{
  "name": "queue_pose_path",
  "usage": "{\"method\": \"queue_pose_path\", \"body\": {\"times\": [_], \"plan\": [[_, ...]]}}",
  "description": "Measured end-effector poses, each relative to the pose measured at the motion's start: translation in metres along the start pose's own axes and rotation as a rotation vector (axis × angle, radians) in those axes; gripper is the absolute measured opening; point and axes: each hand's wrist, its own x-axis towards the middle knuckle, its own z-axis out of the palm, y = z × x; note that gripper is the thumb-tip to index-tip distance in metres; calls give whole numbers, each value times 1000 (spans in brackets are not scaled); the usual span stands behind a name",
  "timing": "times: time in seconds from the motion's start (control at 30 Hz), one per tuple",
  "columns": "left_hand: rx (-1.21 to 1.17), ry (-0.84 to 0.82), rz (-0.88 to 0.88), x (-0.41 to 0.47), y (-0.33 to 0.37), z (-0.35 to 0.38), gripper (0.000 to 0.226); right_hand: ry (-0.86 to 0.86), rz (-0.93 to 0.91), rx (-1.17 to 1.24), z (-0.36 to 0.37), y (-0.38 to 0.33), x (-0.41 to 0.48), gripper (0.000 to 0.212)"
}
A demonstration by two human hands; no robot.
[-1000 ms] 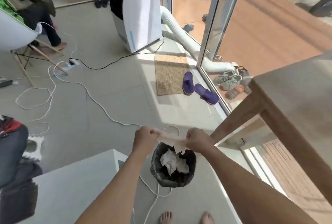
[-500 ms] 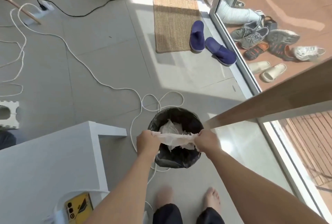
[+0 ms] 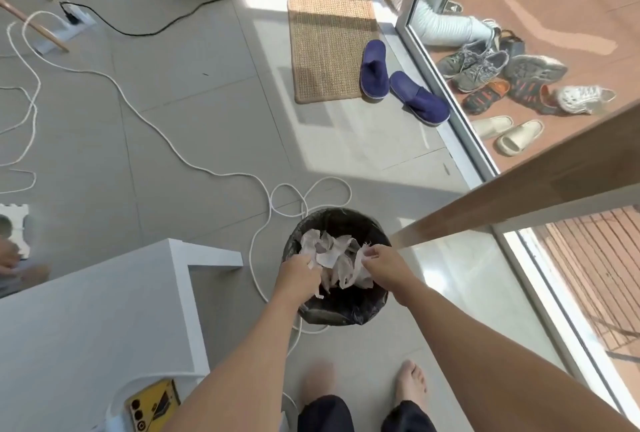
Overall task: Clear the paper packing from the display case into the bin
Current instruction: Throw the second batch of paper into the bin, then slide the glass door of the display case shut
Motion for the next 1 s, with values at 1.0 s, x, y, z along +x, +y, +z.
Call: {"method": "queue_pose_path", "body": {"times": [1.0], "plan": [[25,708,953,-371,266,-267,21,908,-754,-586,-218,-233,-460,25]]}}
